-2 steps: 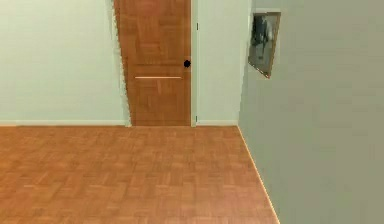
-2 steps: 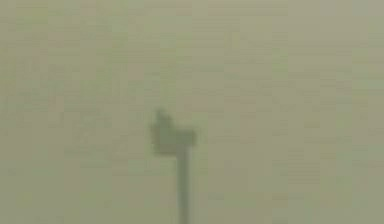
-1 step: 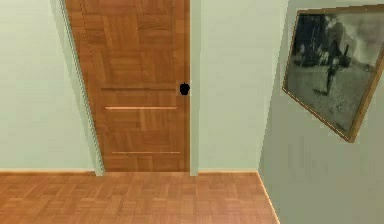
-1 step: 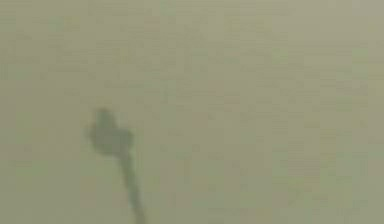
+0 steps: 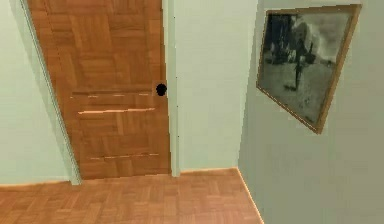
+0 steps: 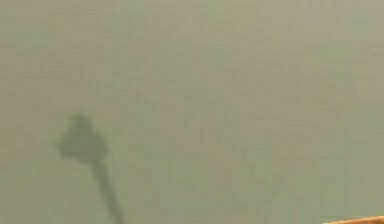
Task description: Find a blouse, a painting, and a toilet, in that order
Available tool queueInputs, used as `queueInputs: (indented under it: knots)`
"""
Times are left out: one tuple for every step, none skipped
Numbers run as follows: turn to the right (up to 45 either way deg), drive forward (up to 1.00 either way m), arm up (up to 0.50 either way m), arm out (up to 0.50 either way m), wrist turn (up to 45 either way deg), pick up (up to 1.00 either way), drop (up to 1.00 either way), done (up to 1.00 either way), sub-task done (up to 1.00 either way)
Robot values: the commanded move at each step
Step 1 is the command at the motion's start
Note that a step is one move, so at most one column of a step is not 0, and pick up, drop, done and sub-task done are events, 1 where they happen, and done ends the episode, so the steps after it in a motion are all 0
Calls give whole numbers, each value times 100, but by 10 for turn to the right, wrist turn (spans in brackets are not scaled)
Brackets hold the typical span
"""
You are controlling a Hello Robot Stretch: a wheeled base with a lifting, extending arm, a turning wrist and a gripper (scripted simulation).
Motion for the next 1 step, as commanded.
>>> queueInputs:
  knots:
    - [0,15,0,0,0,0,0,0,0]
